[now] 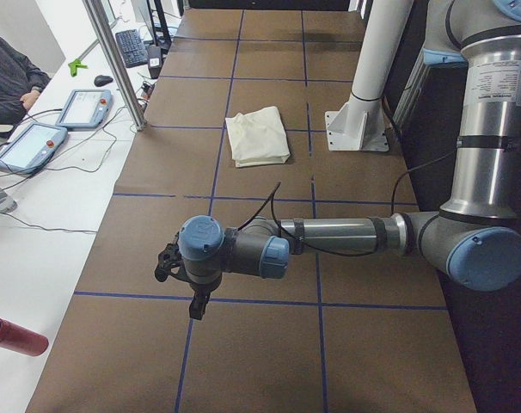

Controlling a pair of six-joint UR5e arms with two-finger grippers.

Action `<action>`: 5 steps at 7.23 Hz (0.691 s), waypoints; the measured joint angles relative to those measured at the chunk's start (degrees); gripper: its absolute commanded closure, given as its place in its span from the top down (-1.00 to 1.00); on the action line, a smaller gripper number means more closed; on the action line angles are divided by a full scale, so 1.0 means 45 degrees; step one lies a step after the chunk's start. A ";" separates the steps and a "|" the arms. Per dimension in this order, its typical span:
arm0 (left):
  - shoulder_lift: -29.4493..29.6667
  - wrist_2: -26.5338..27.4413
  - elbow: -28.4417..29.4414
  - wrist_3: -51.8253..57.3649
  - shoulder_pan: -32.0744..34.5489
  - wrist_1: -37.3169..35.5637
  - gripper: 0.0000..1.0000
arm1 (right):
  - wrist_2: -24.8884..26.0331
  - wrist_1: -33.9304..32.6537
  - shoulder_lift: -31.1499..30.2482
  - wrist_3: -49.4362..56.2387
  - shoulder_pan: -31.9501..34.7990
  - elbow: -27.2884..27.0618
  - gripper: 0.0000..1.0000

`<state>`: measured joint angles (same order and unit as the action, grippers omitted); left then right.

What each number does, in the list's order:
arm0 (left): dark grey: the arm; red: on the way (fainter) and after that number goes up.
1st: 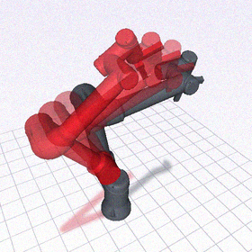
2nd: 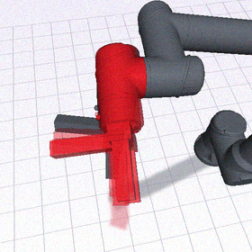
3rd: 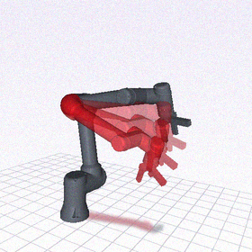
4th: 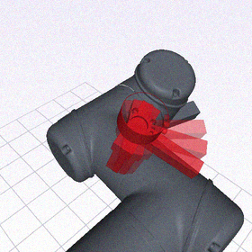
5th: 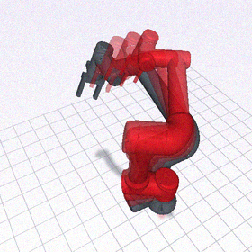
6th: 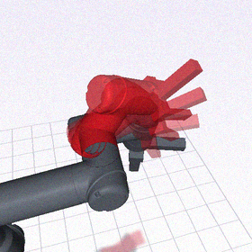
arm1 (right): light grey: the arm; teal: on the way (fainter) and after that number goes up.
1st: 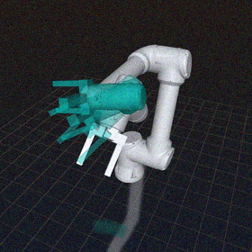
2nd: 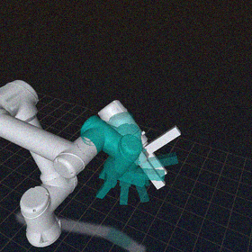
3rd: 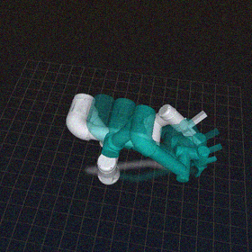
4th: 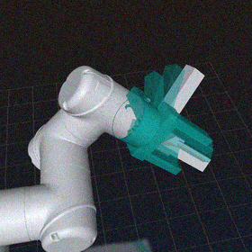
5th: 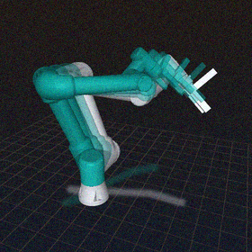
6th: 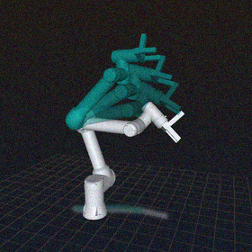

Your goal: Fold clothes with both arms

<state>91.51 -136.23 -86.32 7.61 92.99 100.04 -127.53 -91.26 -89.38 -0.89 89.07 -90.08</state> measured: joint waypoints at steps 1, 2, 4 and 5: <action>0.0007 0.0000 -0.0009 0.0000 0.0000 0.0007 1.00 | -0.0005 0.0004 0.0000 0.0001 0.0000 -0.0003 1.00; 0.0013 0.0000 -0.0013 -0.0006 0.0000 0.0011 1.00 | -0.0009 0.0006 0.0002 0.0002 0.0000 -0.0007 1.00; 0.0015 0.0000 -0.0016 -0.0010 -0.0013 0.0026 1.00 | -0.0002 0.0007 0.0015 0.0002 -0.0007 0.0001 1.00; 0.0016 0.0000 -0.0017 -0.0011 -0.0016 0.0031 1.00 | -0.0001 0.0008 0.0017 0.0003 -0.0008 0.0001 1.00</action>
<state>91.58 -136.23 -86.40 7.56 92.92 100.18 -127.53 -91.23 -89.30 -0.88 89.04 -90.08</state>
